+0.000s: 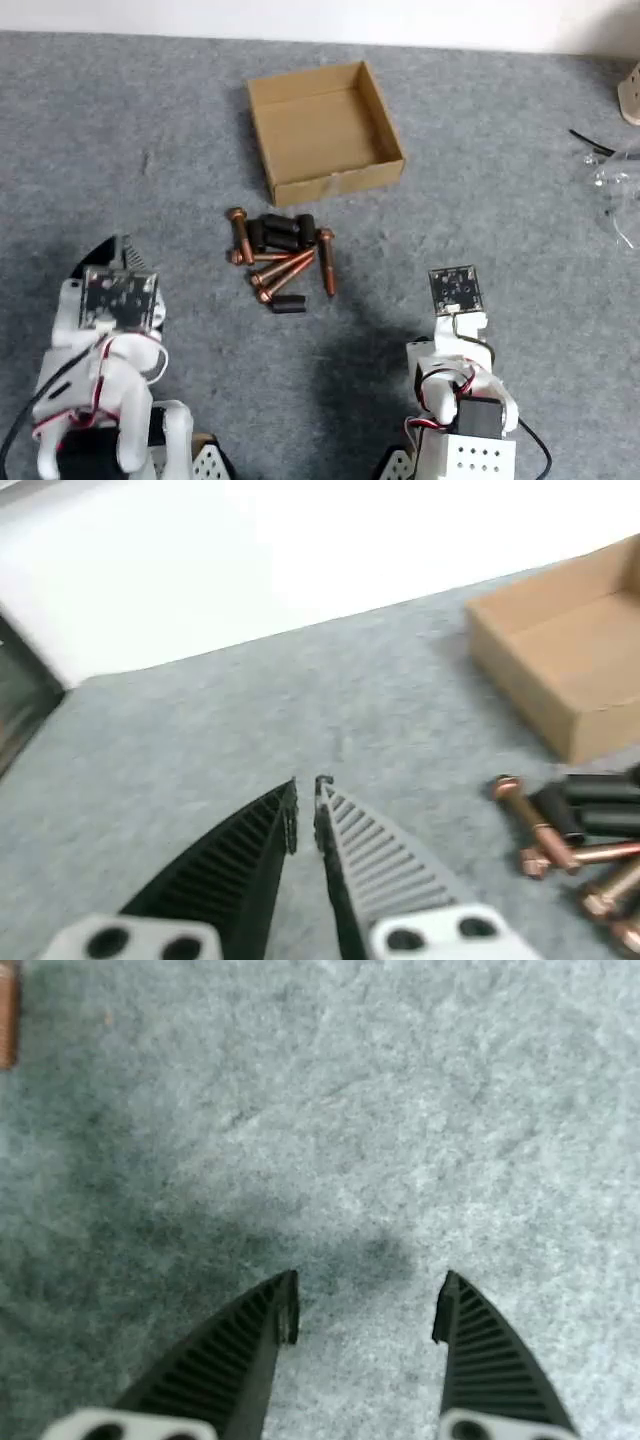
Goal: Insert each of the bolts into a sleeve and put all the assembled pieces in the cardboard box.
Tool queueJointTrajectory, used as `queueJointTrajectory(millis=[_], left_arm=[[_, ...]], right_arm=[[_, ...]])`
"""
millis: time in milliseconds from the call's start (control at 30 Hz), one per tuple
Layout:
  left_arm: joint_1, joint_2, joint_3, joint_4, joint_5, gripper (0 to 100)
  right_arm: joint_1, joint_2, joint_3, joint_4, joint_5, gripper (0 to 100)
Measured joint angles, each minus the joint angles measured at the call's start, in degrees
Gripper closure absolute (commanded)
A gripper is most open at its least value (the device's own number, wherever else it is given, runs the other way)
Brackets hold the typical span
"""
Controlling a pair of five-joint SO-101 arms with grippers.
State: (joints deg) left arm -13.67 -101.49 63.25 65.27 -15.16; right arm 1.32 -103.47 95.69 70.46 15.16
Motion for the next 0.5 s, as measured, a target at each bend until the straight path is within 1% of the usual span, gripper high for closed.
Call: queueJointTrajectory(millis=[100,167,333,500], left_arm=[[2.1,7.6,-1.7,-2.4,0.0,95],[2.5,15.1,-4.5,-3.3,1.5,95],[3.6,38.0,-15.6,-3.7,6.2,95],[7.3,60.7,-26.5,-3.7,8.8,95]], right_arm=[[0.0,0.0,0.0,0.0,0.0,78.6],[0.0,0.0,0.0,0.0,0.0,78.6],[0.0,0.0,0.0,0.0,0.0,78.6],[1.0,0.0,0.0,0.0,0.0,78.6]])
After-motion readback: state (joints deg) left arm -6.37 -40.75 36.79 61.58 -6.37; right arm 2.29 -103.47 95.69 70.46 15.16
